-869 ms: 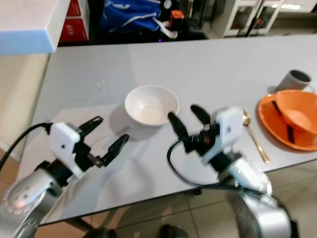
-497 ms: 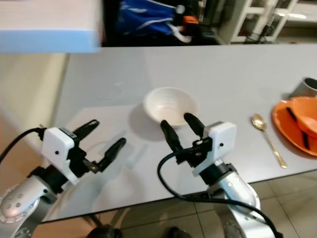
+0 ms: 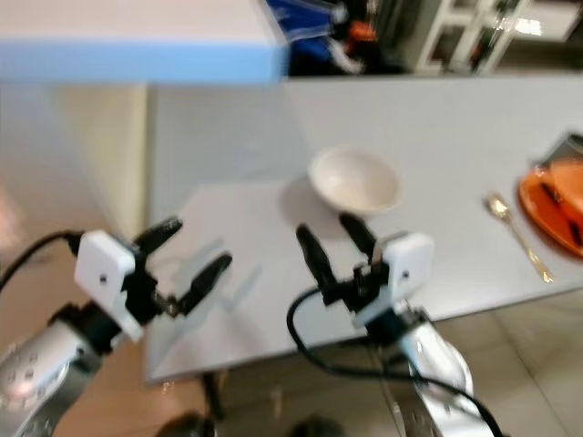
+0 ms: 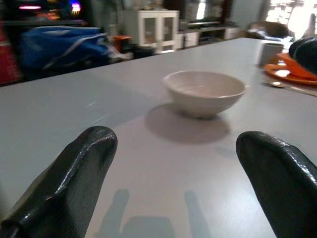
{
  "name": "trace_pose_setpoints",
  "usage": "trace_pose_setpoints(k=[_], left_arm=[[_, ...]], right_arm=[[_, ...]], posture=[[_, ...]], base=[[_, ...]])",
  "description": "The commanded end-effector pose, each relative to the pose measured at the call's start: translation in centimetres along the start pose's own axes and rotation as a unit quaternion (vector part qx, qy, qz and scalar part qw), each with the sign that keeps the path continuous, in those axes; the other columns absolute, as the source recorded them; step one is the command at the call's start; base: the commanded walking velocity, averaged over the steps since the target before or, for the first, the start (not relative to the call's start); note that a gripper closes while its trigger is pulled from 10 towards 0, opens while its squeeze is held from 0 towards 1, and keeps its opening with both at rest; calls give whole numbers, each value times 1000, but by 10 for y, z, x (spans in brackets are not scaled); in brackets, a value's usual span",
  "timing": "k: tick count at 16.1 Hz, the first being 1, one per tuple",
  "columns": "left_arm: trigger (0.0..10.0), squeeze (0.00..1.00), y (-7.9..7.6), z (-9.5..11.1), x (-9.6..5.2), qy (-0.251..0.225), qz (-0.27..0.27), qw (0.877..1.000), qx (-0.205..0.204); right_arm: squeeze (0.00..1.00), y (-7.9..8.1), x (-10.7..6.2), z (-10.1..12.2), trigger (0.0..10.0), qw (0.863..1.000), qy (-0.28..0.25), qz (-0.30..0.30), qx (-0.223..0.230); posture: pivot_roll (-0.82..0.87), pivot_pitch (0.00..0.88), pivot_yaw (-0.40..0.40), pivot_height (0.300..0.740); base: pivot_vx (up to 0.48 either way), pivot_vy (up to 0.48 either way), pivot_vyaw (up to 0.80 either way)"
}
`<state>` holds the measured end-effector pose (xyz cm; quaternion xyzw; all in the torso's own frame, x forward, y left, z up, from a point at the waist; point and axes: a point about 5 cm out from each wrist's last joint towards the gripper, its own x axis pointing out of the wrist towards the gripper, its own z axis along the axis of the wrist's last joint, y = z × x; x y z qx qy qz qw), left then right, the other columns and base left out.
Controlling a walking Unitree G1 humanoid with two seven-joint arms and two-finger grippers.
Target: Setting the table
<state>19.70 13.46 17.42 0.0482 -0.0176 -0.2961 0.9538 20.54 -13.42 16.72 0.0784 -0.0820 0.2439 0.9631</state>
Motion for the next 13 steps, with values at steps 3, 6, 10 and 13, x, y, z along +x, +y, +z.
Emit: trace_pose_setpoints(k=[3, 6, 10, 13], left_arm=[[10000, 0, 5, -1, 5, 7, 21, 1000, 14], [10000, 0, 20, -4, 15, 13, 67, 997, 23], [10000, 0, 26, -1, 18, 8, 79, 996, 33], [10000, 0, 31, 0, 24, 4, 92, 995, 42]], right_arm=[[0, -8, 2, 1, 10000, 1000, 0, -26, -9], [0, -12, 10, 0, 10000, 999, 10, -44, -4], [0, -12, 17, -3, 10000, 999, 19, -48, 4], [0, -9, 22, -2, 10000, 999, 16, -42, 8]], posture=[[78, 98, -47, 740], [73, 96, -48, 740], [74, 93, -52, 740], [75, 96, -50, 740]], base=[[-320, 0, 0], [0, 0, 0], [0, 360, 0], [0, 480, 0]])
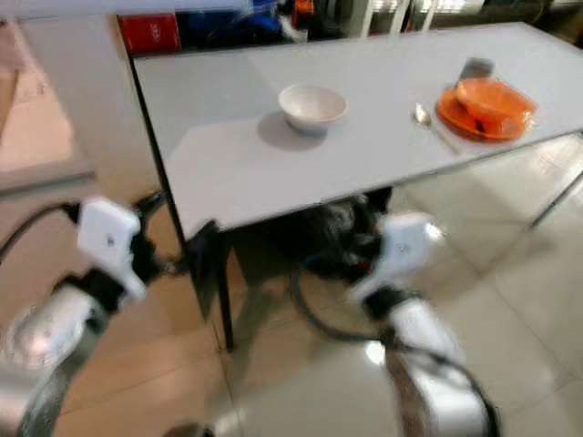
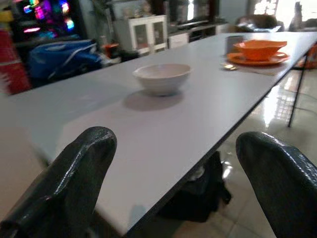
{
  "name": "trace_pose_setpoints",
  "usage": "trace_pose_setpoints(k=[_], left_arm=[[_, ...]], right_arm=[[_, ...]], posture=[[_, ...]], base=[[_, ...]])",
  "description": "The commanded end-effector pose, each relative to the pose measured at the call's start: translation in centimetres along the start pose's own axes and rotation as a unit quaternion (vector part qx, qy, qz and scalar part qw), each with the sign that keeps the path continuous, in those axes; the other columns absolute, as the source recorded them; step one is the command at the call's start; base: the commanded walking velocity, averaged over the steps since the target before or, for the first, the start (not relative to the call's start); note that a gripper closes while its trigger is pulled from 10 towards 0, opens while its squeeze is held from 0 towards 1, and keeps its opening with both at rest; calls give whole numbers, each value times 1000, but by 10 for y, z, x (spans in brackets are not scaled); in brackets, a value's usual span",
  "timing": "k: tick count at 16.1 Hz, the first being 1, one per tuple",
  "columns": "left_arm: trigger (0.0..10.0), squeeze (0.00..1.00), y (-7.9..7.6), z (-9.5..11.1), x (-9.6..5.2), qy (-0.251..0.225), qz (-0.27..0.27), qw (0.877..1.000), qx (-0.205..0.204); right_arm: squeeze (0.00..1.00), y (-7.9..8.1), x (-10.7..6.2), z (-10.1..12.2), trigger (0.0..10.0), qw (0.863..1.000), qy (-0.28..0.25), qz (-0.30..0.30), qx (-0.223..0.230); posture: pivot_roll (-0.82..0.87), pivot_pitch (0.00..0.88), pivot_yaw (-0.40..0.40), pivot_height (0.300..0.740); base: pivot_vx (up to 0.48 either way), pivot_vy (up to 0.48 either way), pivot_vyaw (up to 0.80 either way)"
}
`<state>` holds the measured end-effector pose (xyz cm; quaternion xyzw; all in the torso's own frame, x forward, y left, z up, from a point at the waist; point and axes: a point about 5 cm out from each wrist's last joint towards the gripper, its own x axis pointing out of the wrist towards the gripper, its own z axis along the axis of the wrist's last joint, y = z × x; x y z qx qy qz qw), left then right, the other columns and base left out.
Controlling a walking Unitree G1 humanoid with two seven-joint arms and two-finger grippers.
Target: Setting the table
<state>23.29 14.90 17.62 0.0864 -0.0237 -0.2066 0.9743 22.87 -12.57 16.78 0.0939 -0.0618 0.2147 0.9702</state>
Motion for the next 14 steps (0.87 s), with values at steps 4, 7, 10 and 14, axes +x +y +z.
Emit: trace_pose_setpoints(k=[4, 7, 10, 14], left_arm=[[10000, 0, 4, 2, 4, -9, 19, 1000, 10], [10000, 0, 10, 2, 6, -9, 37, 999, 16], [10000, 0, 10, 5, 8, -14, 41, 999, 23], [10000, 0, 16, 12, 15, -28, 58, 997, 30]], right_arm=[[0, -6, 7, 5, 10000, 999, -5, -9, -35], [0, -1, 13, 7, 10000, 999, -10, 8, -44], [0, -3, 21, 8, 10000, 999, -19, 6, -45], [0, -6, 26, 11, 10000, 999, -30, -11, -43]], posture=[[81, 88, -55, 740], [87, 84, -63, 740], [100, 66, -67, 740], [98, 57, -73, 740]], base=[[0, 480, 200], [0, 480, 800], [0, 480, 800], [0, 480, 600]])
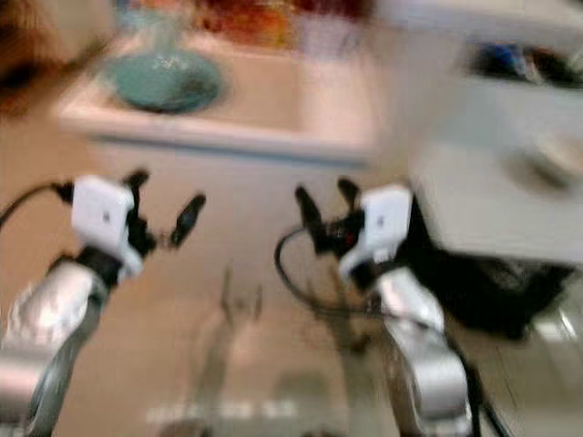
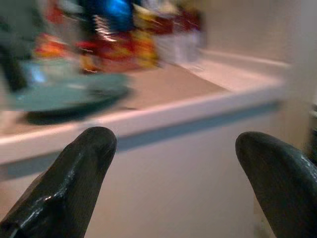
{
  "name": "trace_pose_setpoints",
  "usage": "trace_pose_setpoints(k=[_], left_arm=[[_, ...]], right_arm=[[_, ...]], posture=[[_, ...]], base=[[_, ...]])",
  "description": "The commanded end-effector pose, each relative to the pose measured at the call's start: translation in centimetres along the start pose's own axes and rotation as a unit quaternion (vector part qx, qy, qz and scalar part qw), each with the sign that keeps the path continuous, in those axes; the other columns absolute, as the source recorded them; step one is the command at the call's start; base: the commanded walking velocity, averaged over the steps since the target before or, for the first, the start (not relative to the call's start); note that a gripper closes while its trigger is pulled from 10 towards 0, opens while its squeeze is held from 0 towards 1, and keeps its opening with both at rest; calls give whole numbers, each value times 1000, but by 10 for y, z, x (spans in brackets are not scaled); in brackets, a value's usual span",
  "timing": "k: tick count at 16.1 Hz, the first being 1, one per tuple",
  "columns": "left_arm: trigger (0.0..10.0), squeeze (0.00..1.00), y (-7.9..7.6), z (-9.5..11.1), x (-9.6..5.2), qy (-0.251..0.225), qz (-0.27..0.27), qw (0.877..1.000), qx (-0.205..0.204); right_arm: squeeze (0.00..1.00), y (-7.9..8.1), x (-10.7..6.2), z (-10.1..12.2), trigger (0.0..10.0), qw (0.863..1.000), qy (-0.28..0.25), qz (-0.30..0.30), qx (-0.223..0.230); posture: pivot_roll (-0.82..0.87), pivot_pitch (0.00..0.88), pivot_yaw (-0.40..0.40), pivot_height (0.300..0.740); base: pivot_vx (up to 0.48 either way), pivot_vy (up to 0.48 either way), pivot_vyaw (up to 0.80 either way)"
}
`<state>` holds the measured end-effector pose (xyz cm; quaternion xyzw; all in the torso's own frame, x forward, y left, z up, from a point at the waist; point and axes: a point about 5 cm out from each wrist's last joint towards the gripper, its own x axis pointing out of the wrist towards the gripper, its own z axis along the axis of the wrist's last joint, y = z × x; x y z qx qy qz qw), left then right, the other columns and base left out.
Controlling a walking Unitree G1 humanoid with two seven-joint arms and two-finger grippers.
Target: Setting the table
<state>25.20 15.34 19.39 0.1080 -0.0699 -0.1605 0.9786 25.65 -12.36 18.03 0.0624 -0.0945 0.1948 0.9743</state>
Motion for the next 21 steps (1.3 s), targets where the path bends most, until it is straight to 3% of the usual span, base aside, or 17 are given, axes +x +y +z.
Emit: trace_pose_setpoints(k=[1, 5, 9, 17, 18, 21], left_arm=[[10000, 0, 1, -2, 0, 6, 9, 1000, 1], [10000, 0, 8, -3, 8, 18, 39, 999, 4], [10000, 0, 9, 1, 18, 19, 53, 998, 1], [10000, 0, 4, 12, 29, 2, 48, 999, -22], [10000, 0, 3, 12, 29, 2, 45, 999, -22], [10000, 0, 4, 15, 30, -2, 40, 999, -21]], right_arm=[[0, -3, -1, 1, 10000, 999, -9, -18, 26], [0, -18, 3, 4, 10000, 996, -15, -76, 34], [0, -30, 3, 6, 10000, 992, -10, -117, 52], [0, -28, 14, 24, 10000, 994, -22, -96, 39], [1000, -29, 14, 25, 10000, 994, -25, -94, 47], [1000, -30, 15, 26, 10000, 995, -20, -91, 46]], posture=[[101, 51, -76, 740], [94, 49, -76, 740], [90, 63, -80, 740], [76, 83, -61, 740], [77, 84, -61, 740], [78, 79, -60, 740]], base=[[0, 480, 0], [0, 476, 0], [0, 0, -592], [271, 0, 0], [401, 0, 0], [400, 0, 0]])
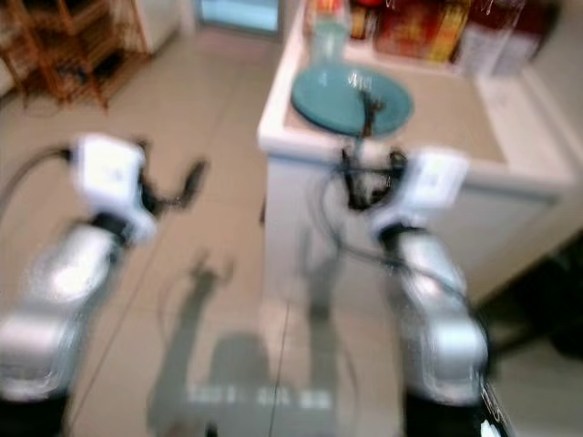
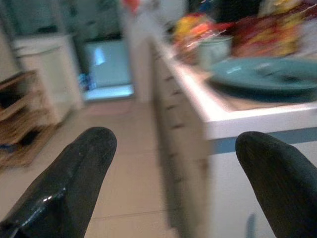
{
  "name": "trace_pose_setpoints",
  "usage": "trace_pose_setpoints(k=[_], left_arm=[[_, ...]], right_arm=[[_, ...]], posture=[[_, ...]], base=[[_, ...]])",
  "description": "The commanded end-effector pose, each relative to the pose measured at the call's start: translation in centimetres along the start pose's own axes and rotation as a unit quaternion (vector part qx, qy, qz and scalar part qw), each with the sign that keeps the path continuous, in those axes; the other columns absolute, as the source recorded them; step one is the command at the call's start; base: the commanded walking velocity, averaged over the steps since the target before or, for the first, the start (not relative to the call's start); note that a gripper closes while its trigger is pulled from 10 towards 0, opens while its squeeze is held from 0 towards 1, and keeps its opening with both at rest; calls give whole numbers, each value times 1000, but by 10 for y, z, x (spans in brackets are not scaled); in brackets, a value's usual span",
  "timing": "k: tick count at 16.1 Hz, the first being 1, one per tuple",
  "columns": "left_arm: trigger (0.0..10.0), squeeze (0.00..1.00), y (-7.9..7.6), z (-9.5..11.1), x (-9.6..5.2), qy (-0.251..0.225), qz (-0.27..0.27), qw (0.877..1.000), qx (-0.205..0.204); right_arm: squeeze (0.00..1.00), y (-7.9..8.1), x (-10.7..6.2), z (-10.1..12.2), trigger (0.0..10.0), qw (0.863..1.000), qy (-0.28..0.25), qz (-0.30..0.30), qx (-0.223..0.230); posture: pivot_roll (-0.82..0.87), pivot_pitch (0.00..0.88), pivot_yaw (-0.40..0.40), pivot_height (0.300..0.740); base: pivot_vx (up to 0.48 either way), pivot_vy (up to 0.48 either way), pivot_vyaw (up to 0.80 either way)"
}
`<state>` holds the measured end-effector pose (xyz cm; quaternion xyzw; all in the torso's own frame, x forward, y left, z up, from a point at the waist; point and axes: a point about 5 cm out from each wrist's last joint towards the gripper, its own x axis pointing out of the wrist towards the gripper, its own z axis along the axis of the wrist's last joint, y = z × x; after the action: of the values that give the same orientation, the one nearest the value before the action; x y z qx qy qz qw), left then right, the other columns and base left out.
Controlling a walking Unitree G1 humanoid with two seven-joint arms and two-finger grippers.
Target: Setting the table
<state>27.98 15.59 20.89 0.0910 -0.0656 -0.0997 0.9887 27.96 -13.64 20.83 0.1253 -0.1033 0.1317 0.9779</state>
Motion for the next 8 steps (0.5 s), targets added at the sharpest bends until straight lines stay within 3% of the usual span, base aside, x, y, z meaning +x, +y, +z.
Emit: trace_pose_setpoints(k=[1, 4, 5, 8], left_arm=[[10000, 0, -9, 4, 2, -9, -18, 1000, -6], [10000, 0, -8, 5, 3, -12, -13, 1000, -6], [10000, 0, -9, 4, 2, -10, -15, 1000, -5], [10000, 0, -6, 6, 4, -13, -17, 1000, -5]], right_arm=[[1000, -12, -4, 2, 10000, 1000, 6, -24, -13], [1000, -16, 0, 4, 10000, 999, 16, -30, -41], [0, -19, 1, 3, 10000, 998, 18, -42, -49], [0, -21, 3, 3, 10000, 997, 22, -55, -52]], posture=[[75, 79, -60, 740], [83, 75, -65, 740], [89, 79, -66, 740], [90, 71, -63, 740]], base=[[401, 0, 0], [400, 0, 0], [398, 0, 0], [399, 0, 0]])
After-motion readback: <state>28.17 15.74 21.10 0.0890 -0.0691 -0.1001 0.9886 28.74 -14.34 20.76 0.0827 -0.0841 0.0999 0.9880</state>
